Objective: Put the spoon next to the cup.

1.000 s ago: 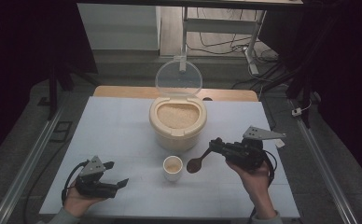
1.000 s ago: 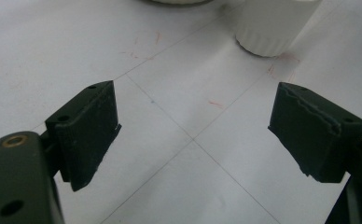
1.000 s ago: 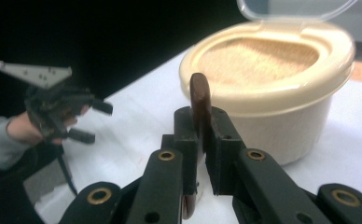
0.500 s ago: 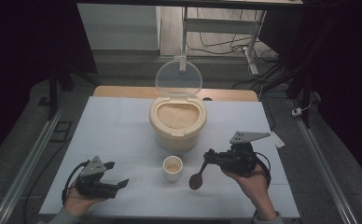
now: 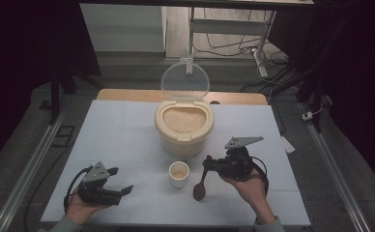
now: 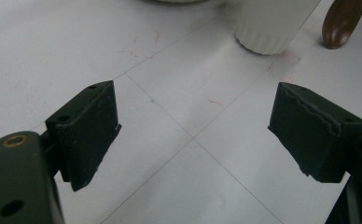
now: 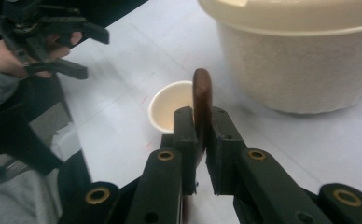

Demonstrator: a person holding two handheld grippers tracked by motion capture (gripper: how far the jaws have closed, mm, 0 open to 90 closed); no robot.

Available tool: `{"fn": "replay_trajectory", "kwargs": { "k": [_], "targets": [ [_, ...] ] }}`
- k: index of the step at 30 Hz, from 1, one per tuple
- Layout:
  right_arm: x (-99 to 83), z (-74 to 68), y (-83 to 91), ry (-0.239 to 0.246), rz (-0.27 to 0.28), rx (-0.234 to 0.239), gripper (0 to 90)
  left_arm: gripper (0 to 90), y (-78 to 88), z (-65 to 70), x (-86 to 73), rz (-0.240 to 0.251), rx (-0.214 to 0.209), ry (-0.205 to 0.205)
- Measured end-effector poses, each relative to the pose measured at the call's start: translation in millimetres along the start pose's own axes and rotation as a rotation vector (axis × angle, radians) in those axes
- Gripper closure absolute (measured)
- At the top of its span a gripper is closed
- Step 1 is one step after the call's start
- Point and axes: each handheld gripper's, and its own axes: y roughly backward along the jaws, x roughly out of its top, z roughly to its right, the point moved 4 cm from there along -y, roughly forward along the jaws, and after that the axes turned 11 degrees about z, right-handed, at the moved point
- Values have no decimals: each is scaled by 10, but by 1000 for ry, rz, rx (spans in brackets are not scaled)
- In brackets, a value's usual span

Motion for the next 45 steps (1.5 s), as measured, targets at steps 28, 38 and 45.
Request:
{"fn": "replay_trajectory", "kwargs": {
  "k": [28,38,45],
  "targets": [
    [-378,686,-452,-25,-29,-294,579,157,-29,4,-17,-11,-1,-1],
    [-553,845,-651,-73,-146,-420,482,157,-37,3,-23,-18,-5,-3],
    [-566,842,-677,-104,-135,-462,448,157,-41,11,-24,-19,-7,-4]
  ]
}}
